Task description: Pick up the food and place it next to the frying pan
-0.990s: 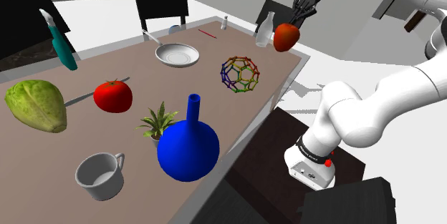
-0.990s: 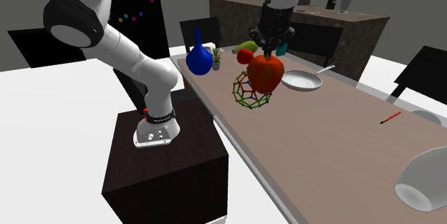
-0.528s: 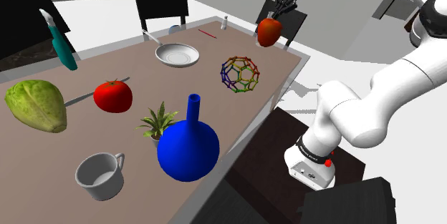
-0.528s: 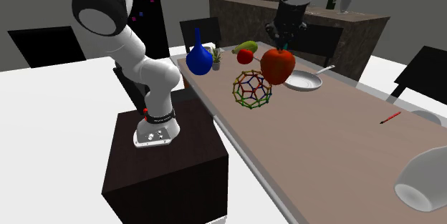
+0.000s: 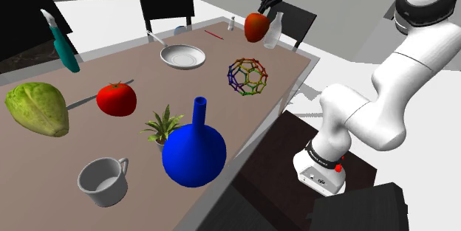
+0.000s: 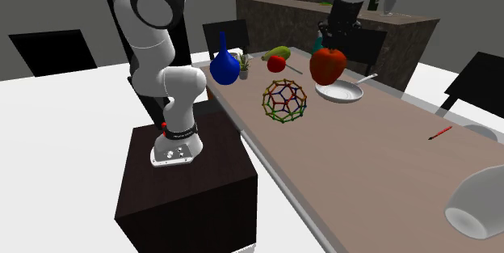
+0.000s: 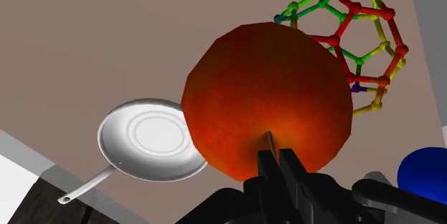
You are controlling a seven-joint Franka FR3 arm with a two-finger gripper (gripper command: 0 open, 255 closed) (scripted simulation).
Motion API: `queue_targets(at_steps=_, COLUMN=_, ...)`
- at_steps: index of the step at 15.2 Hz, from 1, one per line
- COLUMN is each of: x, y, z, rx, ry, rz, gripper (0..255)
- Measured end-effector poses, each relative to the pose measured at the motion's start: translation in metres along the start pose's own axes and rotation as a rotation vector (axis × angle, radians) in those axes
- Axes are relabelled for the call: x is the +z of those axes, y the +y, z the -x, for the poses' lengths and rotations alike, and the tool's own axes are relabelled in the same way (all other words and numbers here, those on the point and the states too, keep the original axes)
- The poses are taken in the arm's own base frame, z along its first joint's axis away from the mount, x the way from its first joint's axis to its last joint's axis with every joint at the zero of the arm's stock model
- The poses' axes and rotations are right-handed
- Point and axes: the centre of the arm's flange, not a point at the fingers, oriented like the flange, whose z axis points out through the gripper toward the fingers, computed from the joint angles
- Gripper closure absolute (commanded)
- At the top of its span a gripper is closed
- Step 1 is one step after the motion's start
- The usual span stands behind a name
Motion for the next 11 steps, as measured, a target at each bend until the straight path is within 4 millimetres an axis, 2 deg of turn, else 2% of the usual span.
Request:
queue_targets(at_steps=9, x=0.036, y=0.075, z=-0.084, rx=-0.001, ry=0.002, rz=0.001, gripper=255)
queue_targets(at_steps=11, x=0.047, y=0.08, z=-0.089, rx=-0.001, ry=0.0, rz=0.0, gripper=255)
